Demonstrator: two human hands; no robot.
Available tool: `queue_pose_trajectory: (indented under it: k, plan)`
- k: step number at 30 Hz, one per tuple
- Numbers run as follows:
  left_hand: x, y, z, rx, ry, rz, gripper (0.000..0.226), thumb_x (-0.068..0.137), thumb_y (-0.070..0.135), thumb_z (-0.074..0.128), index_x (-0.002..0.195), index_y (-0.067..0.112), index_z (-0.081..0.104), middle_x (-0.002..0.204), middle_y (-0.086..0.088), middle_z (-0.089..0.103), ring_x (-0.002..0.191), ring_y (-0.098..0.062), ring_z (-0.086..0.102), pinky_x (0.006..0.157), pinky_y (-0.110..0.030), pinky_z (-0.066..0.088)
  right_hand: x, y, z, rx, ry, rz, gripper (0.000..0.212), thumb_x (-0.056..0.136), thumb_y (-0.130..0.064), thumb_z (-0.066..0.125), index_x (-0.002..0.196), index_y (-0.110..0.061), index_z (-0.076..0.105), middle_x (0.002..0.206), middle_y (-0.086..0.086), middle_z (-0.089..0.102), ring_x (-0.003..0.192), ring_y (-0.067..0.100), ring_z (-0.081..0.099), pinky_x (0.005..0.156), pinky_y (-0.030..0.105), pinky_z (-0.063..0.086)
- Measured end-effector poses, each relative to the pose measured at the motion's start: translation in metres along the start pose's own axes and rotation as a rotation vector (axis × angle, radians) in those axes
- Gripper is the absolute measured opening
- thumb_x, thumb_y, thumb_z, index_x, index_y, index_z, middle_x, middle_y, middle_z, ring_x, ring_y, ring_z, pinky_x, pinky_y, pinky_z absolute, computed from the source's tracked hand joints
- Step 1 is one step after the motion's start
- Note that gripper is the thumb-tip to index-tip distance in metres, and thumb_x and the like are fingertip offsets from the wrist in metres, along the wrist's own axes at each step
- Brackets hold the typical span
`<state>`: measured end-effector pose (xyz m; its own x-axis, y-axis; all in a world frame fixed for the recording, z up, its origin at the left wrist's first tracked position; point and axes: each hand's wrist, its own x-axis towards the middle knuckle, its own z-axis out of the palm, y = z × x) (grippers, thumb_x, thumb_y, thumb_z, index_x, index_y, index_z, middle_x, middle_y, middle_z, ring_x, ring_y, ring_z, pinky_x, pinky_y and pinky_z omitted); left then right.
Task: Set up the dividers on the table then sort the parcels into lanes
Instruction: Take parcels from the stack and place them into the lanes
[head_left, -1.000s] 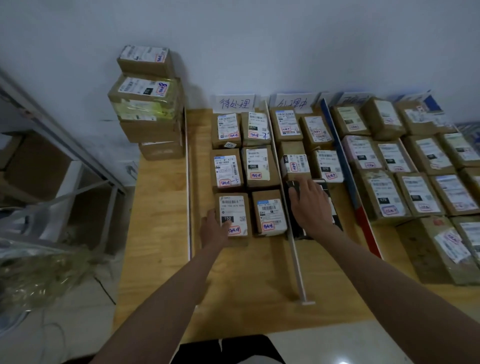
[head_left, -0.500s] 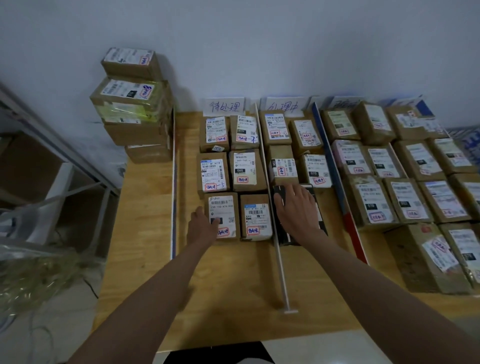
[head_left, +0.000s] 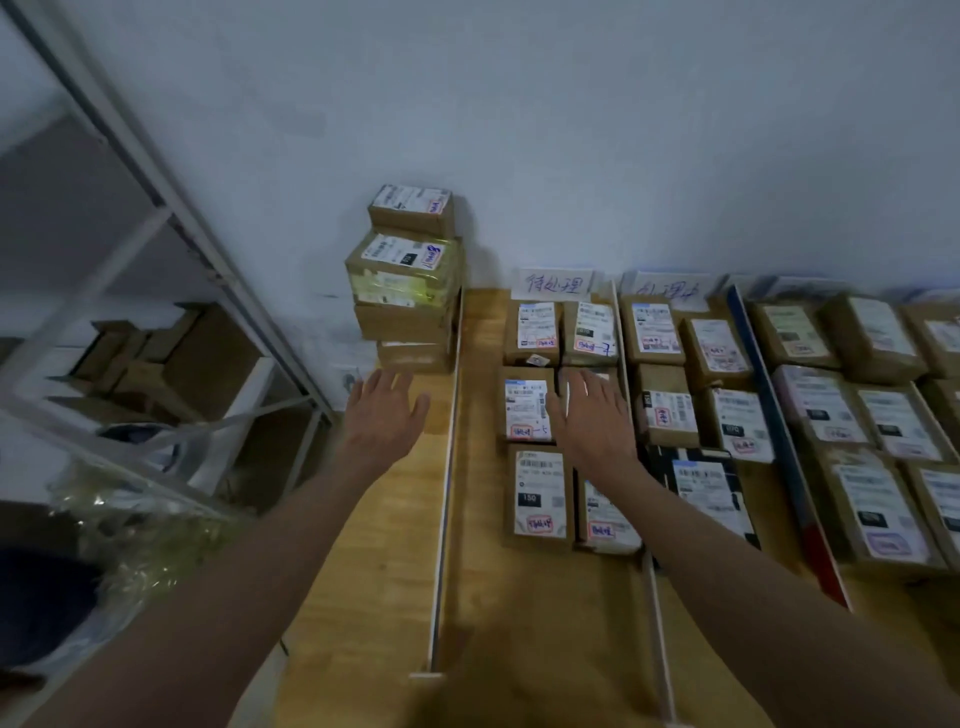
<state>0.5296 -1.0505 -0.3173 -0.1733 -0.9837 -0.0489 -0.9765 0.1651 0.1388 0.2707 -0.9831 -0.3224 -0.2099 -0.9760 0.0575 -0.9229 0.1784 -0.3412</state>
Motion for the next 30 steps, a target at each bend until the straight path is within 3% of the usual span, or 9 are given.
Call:
queue_pose_trajectory:
  k: [9,12,19,25,30]
  plan:
    - [0.070,-0.082,-0.047,-0.018,0.030,-0.017,0.060,0.101,0.049,0.032,0.152,0.016,0.030,0.160,-0.009,0.026,0.145,-0.029,0.027,0.120,-0.046,0.017,0.071,-0.098,0.010,0.041,0.023,0.005,0.042,0.100,-0.034,0.036,0.134,-0.011,0.046,0.135,0.011,0.052,0.127,0.029,0.047,0.110,0.044,0.036]
    - [0.105,-0.099,-0.057,-0.028,0.053,0.012,0.060,0.101,0.047,0.036,0.150,0.014,0.031,0.157,-0.011,0.031,0.142,-0.030,0.032,0.118,-0.047,0.022,0.095,-0.125,0.009,0.045,0.020,0.030,0.036,0.101,-0.034,0.036,0.127,-0.011,0.048,0.128,0.011,0.054,0.121,0.028,0.050,0.106,0.044,0.039]
    - [0.183,-0.114,-0.071,-0.124,0.063,0.040,0.059,0.100,0.041,0.041,0.148,0.007,0.032,0.151,-0.015,0.037,0.134,-0.034,0.041,0.111,-0.047,0.032,0.162,-0.161,0.020,0.141,-0.024,0.120,0.040,0.102,-0.033,0.036,0.132,-0.008,0.043,0.131,0.014,0.051,0.122,0.030,0.050,0.102,0.047,0.043]
    - [0.222,-0.116,-0.067,-0.295,-0.008,-0.064,0.067,0.100,0.049,0.039,0.152,0.010,0.024,0.153,-0.015,0.034,0.134,-0.035,0.040,0.106,-0.049,0.036,0.204,-0.187,0.034,0.427,-0.084,0.188,0.036,0.103,-0.026,0.041,0.132,-0.005,0.041,0.129,0.017,0.052,0.111,0.029,0.056,0.083,0.037,0.049]
    - [0.239,-0.112,-0.056,-0.546,-0.065,-0.154,0.068,0.100,0.048,0.042,0.152,0.008,0.025,0.153,-0.015,0.036,0.137,-0.033,0.040,0.108,-0.047,0.036,0.218,-0.196,0.043,0.600,-0.123,0.295,0.029,0.104,-0.018,0.041,0.128,-0.003,0.038,0.114,0.008,0.055,0.092,0.017,0.054,0.051,0.012,0.038]
